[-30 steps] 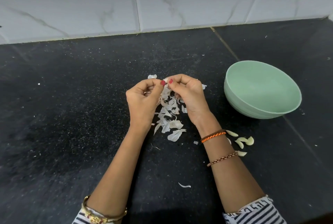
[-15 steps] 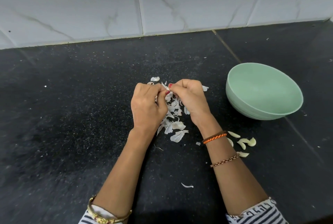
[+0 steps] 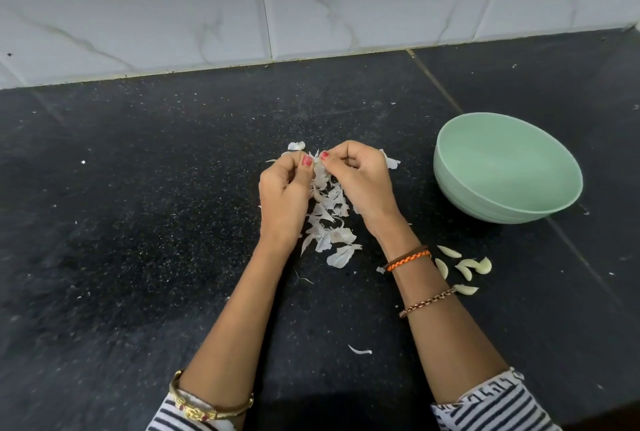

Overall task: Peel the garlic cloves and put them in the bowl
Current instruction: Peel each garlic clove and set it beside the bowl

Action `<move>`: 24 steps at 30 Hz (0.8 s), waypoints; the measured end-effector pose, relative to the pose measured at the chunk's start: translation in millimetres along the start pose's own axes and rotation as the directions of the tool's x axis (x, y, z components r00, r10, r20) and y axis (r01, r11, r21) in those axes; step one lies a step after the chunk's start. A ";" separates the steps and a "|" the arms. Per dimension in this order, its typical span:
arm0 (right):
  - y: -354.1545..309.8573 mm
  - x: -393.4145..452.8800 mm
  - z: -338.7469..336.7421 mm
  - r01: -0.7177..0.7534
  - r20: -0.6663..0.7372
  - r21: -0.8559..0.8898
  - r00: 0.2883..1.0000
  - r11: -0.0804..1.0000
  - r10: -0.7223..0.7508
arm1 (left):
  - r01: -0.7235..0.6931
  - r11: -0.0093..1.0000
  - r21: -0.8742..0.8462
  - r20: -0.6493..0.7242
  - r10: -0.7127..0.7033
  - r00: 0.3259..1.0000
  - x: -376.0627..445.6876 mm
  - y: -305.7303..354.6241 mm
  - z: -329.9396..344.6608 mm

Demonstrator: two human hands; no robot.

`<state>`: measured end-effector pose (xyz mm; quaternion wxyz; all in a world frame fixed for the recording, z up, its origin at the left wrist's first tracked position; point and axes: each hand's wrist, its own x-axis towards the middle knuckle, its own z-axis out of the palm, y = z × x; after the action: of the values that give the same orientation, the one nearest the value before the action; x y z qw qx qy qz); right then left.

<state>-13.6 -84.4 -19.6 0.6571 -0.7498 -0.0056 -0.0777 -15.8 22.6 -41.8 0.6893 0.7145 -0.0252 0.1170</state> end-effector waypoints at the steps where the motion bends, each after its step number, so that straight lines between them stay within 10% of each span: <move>1: 0.1 0.3 -0.3 0.005 0.029 -0.003 1.000 1.000 -0.005 | -0.006 1.000 0.019 -0.002 0.006 1.000 -0.2 -0.6 -0.3; 24: 0.3 -1.7 -7.0 -0.025 -0.052 0.124 0.998 0.992 0.031 | -0.087 0.931 0.353 -0.141 0.145 0.979 1.5 -4.2 -12.3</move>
<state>-16.0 -91.1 -19.3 0.7032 -0.7053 0.0181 -0.0882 -15.2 35.1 -45.3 0.5449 0.8094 0.0102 0.2188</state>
